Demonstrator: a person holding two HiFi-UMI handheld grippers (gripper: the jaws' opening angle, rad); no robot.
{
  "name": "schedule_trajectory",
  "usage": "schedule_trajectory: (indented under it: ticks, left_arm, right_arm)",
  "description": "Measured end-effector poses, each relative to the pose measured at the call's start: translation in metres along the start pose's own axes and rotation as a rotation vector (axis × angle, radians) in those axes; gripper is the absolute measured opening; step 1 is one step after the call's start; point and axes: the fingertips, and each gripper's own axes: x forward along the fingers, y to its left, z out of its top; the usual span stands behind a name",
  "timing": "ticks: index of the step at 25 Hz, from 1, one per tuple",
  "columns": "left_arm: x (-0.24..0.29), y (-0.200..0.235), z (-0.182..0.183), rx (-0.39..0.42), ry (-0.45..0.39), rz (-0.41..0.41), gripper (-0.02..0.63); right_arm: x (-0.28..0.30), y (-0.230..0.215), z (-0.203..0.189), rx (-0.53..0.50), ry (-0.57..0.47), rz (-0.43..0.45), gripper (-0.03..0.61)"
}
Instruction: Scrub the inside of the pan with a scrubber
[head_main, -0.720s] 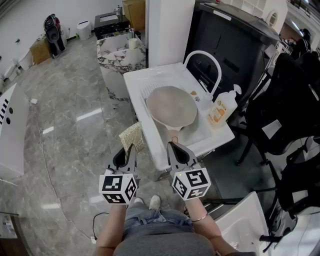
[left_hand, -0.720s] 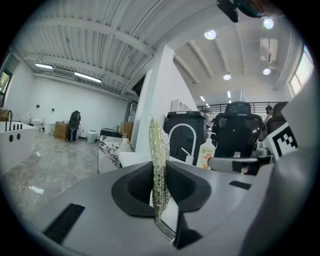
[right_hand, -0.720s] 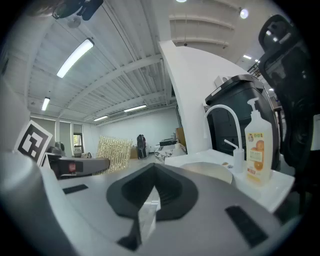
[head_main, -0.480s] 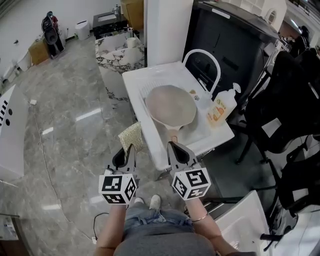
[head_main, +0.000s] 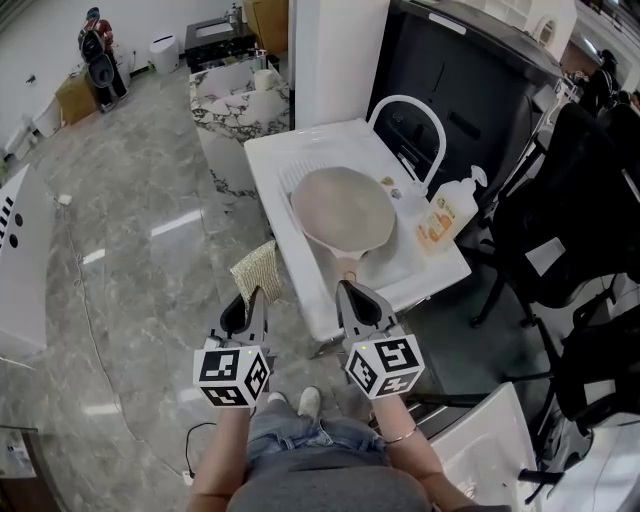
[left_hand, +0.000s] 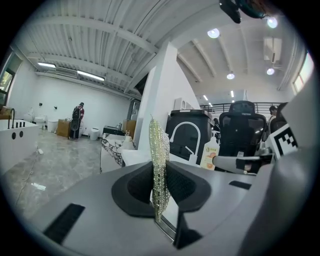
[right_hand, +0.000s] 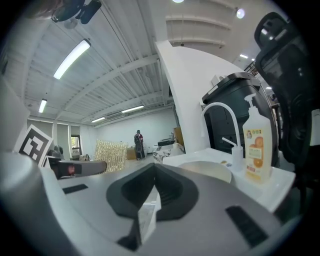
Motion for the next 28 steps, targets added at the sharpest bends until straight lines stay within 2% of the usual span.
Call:
schedule_trajectory:
  ticks: [18,24,28]
  left_arm:
    - [0.024,-0.004,-0.002,0.006,0.021,-0.002,0.064]
    - [0.058,0.000,0.010,0.028,0.023,-0.029,0.064]
    - [0.096,0.001,0.015,0.037,0.028,-0.077,0.064]
  right_arm:
    - [0.018,-0.023,-0.013,0.035,0.063,-0.032,0.011]
    - [0.035,-0.044,-0.004,0.054,0.044,-0.072,0.011]
    - [0.052,-0.065,-0.001,0.064,0.036,-0.124,0.011]
